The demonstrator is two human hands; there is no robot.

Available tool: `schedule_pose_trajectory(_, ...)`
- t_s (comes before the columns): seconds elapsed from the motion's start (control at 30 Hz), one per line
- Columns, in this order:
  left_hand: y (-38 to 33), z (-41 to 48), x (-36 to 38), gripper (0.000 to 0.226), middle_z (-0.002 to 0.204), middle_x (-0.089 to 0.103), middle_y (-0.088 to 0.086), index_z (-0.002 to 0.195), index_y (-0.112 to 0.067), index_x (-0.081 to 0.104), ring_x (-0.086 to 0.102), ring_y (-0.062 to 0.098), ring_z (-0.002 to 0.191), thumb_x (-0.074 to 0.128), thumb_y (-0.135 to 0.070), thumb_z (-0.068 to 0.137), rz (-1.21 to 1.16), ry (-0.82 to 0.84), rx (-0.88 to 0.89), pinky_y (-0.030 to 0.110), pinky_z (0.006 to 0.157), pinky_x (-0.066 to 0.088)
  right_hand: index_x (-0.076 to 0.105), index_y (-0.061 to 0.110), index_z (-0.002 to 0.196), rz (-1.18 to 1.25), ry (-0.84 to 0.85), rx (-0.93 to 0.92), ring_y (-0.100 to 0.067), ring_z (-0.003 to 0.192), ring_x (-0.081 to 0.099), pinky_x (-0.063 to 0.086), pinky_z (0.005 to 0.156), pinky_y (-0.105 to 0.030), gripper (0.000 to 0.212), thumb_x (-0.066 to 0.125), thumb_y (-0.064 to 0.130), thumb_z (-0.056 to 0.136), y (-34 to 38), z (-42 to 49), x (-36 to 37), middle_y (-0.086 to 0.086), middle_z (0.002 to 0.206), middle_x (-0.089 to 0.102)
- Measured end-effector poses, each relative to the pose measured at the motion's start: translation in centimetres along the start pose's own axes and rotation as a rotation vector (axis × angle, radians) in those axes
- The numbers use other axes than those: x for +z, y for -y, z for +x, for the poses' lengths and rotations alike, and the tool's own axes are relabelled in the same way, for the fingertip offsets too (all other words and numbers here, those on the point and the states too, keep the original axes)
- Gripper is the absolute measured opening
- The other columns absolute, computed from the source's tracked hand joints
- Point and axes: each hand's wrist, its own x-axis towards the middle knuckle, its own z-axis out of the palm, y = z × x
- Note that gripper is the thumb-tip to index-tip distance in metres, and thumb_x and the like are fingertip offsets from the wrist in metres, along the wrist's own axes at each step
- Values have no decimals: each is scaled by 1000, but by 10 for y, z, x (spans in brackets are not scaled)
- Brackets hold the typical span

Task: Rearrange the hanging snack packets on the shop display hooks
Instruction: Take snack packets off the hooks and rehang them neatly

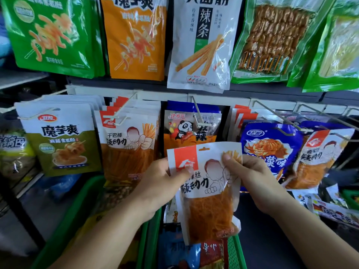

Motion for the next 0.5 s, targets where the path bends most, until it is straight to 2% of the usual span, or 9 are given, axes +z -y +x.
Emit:
schedule_pose_trajectory(0.1,2,4,2,14,96,77,-29,111,-32,72,68,-18,86,63,-30,101,-59,-23,35,2,65,47,76,-3,100,-17,-20,7,-41,95,78,66,77,-37,43,62,37,99,1,-3,7,-21,97,81)
schedule_pose_trajectory(0.17,2,7,-2,14,97,77,-28,110,-31,72,69,-17,88,61,-27,103,-56,-48,65,1,67,48,77,1,102,-60,-134,-40,-30,93,79,65,80,-36,43,57,39,104,1,3,12,-16,98,82)
schedule_pose_trajectory(0.27,2,13,-16,15,91,79,-21,107,-31,72,69,-13,82,56,-30,104,5,-126,141,0,66,48,75,15,111,-146,-341,-107,-25,101,77,63,89,-40,25,60,34,105,-1,33,16,-5,103,81)
schedule_pose_trajectory(0.3,1,15,-21,17,86,77,-20,106,-30,71,68,-10,76,55,-32,105,55,-155,170,2,64,47,71,17,120,-176,-358,-101,-26,107,74,60,91,-42,23,63,32,104,1,46,19,-3,110,78)
schedule_pose_trajectory(0.37,2,19,-31,21,74,72,-15,98,-26,70,64,-5,65,53,-35,105,118,-203,193,9,59,47,61,16,135,-182,-336,-58,-23,115,68,55,98,-40,37,68,28,101,8,71,27,0,123,70)
schedule_pose_trajectory(0.43,6,23,-39,24,81,76,-3,98,-21,71,70,3,71,54,-37,104,118,-224,183,25,64,58,56,12,143,-194,-330,-18,-21,117,65,54,103,-40,50,73,27,98,10,92,32,0,124,67)
schedule_pose_trajectory(0.5,9,24,-45,25,89,78,-2,101,-21,72,74,6,79,56,-39,102,134,-224,187,32,70,64,59,12,140,-185,-372,6,-24,113,69,56,101,-46,53,79,27,93,9,105,31,-1,119,70)
